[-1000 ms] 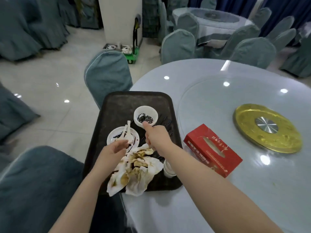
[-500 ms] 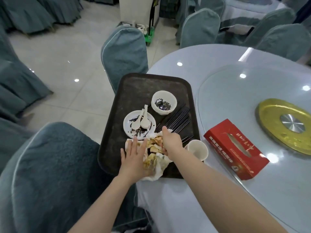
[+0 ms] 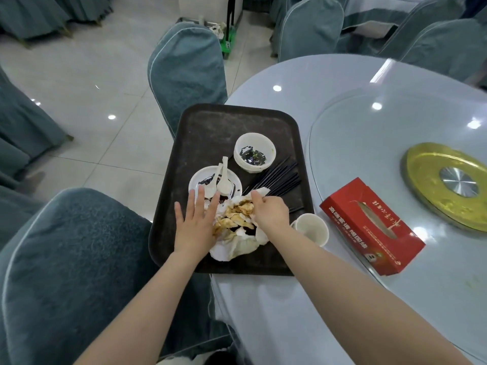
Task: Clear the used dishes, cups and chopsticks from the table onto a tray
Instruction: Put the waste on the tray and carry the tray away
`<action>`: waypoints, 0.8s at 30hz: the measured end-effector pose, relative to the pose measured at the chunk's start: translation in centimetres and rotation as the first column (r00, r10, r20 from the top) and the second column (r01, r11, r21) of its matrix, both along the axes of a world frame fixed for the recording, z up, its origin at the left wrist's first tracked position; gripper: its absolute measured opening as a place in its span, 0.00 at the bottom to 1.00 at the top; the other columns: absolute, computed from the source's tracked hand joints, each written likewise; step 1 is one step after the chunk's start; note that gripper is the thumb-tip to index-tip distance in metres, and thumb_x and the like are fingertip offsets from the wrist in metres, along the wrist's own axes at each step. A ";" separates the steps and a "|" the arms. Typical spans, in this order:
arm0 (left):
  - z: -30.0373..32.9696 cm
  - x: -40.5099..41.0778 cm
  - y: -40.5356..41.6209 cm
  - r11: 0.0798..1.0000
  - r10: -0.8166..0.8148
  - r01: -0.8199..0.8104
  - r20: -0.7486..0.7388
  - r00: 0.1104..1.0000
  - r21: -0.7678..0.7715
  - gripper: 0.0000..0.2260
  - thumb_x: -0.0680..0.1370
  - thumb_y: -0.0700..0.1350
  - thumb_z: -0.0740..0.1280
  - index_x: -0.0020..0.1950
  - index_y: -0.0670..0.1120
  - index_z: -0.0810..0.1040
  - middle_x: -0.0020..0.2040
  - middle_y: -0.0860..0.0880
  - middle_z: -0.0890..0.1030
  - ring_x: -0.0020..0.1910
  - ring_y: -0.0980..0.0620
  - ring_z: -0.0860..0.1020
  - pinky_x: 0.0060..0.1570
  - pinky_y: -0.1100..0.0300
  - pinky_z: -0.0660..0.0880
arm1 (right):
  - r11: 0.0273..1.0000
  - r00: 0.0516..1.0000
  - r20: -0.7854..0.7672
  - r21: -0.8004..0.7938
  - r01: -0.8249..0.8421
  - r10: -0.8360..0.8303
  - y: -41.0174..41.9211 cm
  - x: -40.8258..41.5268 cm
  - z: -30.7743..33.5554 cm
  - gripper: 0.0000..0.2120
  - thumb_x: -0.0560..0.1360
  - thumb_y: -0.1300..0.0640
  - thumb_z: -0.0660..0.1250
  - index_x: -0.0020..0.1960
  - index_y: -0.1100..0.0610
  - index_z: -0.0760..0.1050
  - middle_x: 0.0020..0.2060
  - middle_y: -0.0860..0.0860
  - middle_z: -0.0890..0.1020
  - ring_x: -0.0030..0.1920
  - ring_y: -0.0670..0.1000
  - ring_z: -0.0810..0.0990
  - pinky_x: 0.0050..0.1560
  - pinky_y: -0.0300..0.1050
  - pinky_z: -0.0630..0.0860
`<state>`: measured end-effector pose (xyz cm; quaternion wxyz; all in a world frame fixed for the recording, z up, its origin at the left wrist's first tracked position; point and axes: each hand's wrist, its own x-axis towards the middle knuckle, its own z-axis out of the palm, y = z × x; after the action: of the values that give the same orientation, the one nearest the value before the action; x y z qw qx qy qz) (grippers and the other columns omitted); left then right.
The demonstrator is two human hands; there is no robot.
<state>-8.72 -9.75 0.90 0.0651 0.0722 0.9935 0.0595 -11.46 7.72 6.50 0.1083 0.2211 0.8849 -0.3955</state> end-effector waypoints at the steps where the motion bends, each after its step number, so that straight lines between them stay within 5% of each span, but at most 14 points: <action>1: 0.1 -0.1 -0.1 1.000 0.004 -0.005 0.009 1.000 0.007 0.47 0.76 0.62 0.64 0.71 0.55 0.24 0.76 0.44 0.29 0.70 0.45 0.24 0.70 0.36 0.34 | 1.000 1.000 -0.013 0.030 -0.008 0.008 0.1 -0.2 0.1 0.27 0.79 0.42 0.56 0.26 0.57 0.64 0.26 0.51 0.70 0.35 0.54 0.72 0.38 0.47 0.69; 6: 1.2 -0.6 -0.1 0.976 -0.050 0.020 0.132 0.990 0.217 0.52 0.70 0.64 0.70 0.77 0.55 0.33 0.78 0.47 0.32 0.73 0.48 0.27 0.70 0.42 0.32 | 0.993 1.000 -0.001 0.119 -0.010 0.010 0.7 -1.6 0.7 0.25 0.79 0.41 0.57 0.32 0.58 0.68 0.29 0.52 0.72 0.40 0.56 0.76 0.40 0.47 0.69; 10: 2.4 -0.7 0.0 0.932 -0.057 0.016 0.103 0.993 0.362 0.50 0.71 0.61 0.71 0.79 0.51 0.39 0.80 0.50 0.38 0.76 0.50 0.32 0.71 0.47 0.33 | 0.994 0.997 0.061 0.105 0.043 -0.050 1.3 -2.9 1.2 0.24 0.80 0.43 0.55 0.51 0.64 0.76 0.47 0.58 0.80 0.52 0.59 0.78 0.45 0.45 0.69; 13: 3.6 -0.5 0.3 0.886 -0.054 0.005 0.092 0.994 0.464 0.47 0.73 0.58 0.70 0.79 0.50 0.42 0.80 0.51 0.43 0.77 0.52 0.37 0.72 0.50 0.35 | 0.993 0.995 0.046 0.078 0.086 -0.089 1.8 -3.4 2.0 0.21 0.81 0.48 0.55 0.56 0.66 0.74 0.53 0.60 0.80 0.56 0.60 0.77 0.47 0.45 0.68; 18: 5.8 -0.3 1.5 0.779 -0.017 -0.042 0.088 0.996 0.626 0.39 0.76 0.53 0.69 0.79 0.53 0.47 0.80 0.54 0.51 0.78 0.53 0.44 0.74 0.48 0.51 | 0.996 0.996 0.036 0.033 0.081 -0.082 3.3 -3.2 4.0 0.11 0.78 0.54 0.61 0.47 0.62 0.74 0.41 0.55 0.77 0.44 0.55 0.75 0.41 0.43 0.70; 21: 7.4 -0.5 3.3 0.754 -0.026 -0.028 0.072 0.997 0.656 0.37 0.77 0.53 0.68 0.79 0.53 0.50 0.80 0.53 0.53 0.78 0.54 0.49 0.74 0.49 0.54 | 0.998 0.998 0.003 0.018 0.065 -0.065 4.9 -2.1 5.7 0.13 0.78 0.53 0.61 0.38 0.61 0.71 0.31 0.53 0.72 0.38 0.55 0.72 0.32 0.41 0.64; 24: 9.2 -0.5 5.3 0.724 -0.018 -0.017 0.044 0.999 0.690 0.35 0.78 0.53 0.68 0.79 0.53 0.52 0.79 0.53 0.56 0.78 0.54 0.53 0.72 0.53 0.56 | 0.995 0.992 -0.098 -0.074 0.073 -0.080 6.6 -0.7 6.9 0.16 0.77 0.54 0.60 0.39 0.65 0.77 0.33 0.56 0.73 0.34 0.53 0.72 0.37 0.45 0.69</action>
<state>-9.25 -4.43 10.10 0.0574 0.0899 0.8983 0.4262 -12.16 14.30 13.44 0.0560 0.2306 0.8657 -0.4407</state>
